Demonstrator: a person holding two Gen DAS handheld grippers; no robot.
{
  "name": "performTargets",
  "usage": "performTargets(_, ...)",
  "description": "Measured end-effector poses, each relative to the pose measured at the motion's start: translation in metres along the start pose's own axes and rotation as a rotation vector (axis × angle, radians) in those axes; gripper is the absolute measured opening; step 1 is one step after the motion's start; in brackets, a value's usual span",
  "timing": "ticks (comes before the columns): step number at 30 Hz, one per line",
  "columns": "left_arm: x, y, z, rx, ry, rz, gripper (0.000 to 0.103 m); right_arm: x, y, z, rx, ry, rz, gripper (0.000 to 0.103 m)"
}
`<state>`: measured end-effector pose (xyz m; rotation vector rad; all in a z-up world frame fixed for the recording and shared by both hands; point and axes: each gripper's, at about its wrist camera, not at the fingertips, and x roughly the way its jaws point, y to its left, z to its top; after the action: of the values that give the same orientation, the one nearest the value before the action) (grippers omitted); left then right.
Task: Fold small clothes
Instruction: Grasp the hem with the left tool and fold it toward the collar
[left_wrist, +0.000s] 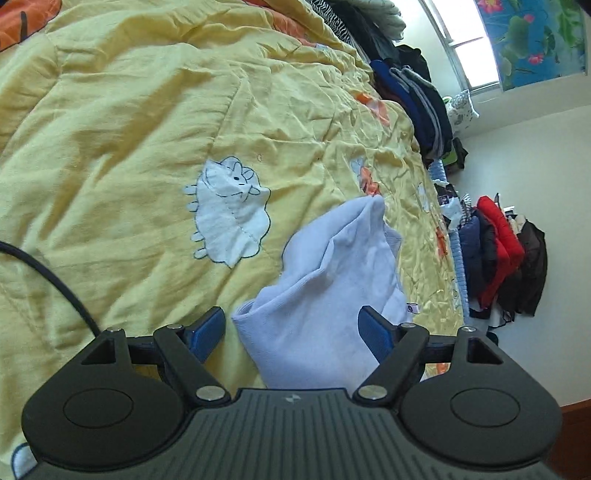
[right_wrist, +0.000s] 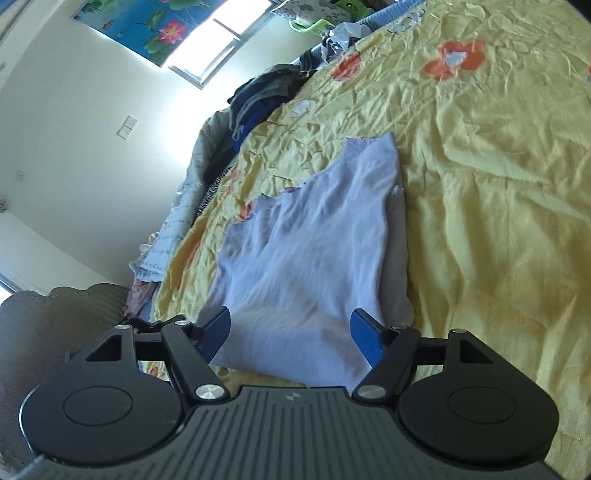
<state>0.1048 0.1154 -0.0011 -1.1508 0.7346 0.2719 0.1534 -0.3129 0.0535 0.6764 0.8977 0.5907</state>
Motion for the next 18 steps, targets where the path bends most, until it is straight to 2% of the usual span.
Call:
performTargets(1,0.002,-0.004,-0.001,0.011,-0.013,0.019,0.074,-0.001,0.001,0.001,-0.002,-0.007,0.008,0.074)
performTargets(2,0.004,-0.008,-0.002,0.027,-0.023,0.047,0.058,-0.003,0.002,0.002,-0.004,-0.014,0.013,0.074)
performTargets(3,0.007,-0.012,-0.003,0.043,-0.028,0.085,0.048,-0.004,0.003,0.003,-0.003,-0.020,0.020,0.075)
performTargets(4,0.009,-0.015,-0.004,0.069,-0.038,0.125,0.033,-0.005,0.003,0.004,0.001,-0.025,0.029,0.075)
performTargets(5,0.011,-0.018,-0.005,0.097,-0.043,0.150,0.026,-0.006,0.002,0.005,0.005,-0.028,0.036,0.075)
performTargets(9,0.013,-0.032,-0.012,0.188,-0.051,0.202,0.017,-0.006,-0.002,0.007,0.028,-0.041,0.057,0.075)
performTargets(13,0.005,-0.054,-0.024,0.297,-0.107,0.238,0.012,-0.005,-0.016,0.006,0.109,-0.047,0.102,0.075)
performTargets(16,-0.001,-0.083,-0.040,0.432,-0.132,0.201,0.011,-0.003,-0.031,0.008,0.213,-0.043,0.157,0.074)
performTargets(18,-0.005,-0.112,-0.062,0.583,-0.145,0.164,0.011,-0.003,-0.042,0.010,0.283,-0.041,0.204,0.074)
